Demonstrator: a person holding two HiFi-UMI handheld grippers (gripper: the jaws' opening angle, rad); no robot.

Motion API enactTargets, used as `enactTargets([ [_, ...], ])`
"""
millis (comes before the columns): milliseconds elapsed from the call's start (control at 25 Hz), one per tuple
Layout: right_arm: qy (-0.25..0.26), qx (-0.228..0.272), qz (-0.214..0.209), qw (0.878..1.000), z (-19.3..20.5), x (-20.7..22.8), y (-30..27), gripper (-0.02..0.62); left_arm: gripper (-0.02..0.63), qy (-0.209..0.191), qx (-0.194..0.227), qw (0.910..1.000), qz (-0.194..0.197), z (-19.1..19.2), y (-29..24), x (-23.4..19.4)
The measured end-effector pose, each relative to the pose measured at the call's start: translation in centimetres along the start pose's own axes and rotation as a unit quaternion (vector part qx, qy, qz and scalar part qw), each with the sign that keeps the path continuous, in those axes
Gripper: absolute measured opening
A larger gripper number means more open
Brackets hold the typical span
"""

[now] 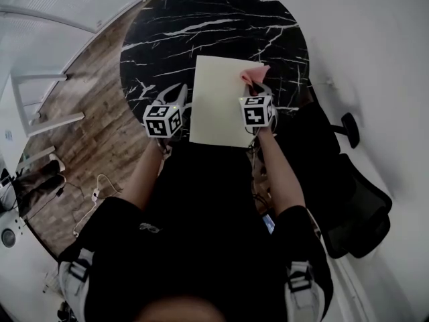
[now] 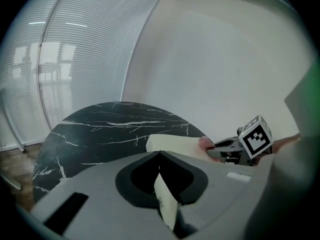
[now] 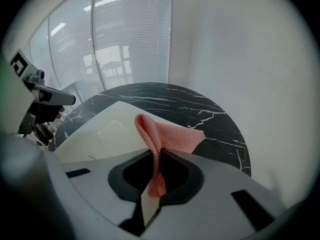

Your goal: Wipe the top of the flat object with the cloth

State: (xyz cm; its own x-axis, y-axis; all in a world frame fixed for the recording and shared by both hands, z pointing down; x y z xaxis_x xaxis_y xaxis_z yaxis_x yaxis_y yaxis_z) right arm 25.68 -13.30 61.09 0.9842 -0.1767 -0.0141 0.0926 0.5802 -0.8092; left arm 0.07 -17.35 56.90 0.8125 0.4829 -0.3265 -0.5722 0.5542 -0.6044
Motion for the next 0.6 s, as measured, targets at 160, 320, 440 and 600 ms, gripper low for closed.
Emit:
enactTargets([
  [160, 0.014, 0.001, -0.015, 1.0, -0.7, -1.8, -0.5, 0.015, -0.002, 0.001, 0.006, 1.0, 0.001, -0.2, 0.2, -0.5],
  [320, 0.029, 0.002, -0.026, 0.999, -1.5, -3.5, -1.0, 0.017, -0.001, 0.011, 0.013, 0.9998, -0.014, -0.1, 1.3, -2.1],
  [440, 0.034, -0.001, -0.028, 0.999, -2.1, -4.3, -1.4, 0.017, 0.0, 0.019, 0.017, 0.9993, -0.025, 0.0, 2.3, -3.4],
  [600, 0.042, -0.001, -0.037, 0.998, -3.0, -5.7, -1.8, 0.017, 0.0, 0.03, 0.02, 0.9986, -0.037, 0.5, 3.5, -4.9],
])
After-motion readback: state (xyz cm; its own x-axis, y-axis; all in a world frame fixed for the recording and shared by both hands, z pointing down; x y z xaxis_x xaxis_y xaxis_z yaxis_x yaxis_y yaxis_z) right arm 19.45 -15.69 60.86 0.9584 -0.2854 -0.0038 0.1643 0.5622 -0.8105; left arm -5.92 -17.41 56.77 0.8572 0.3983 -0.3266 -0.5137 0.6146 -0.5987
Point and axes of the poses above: the fingertips, and each gripper's own axes: y backward along the fingers, x to its right, z out of its underside, the point moved 6 cm from there along y, backward along the fingers, and after that the axes turned 2 degrees about -z, right-handed, at the moved point
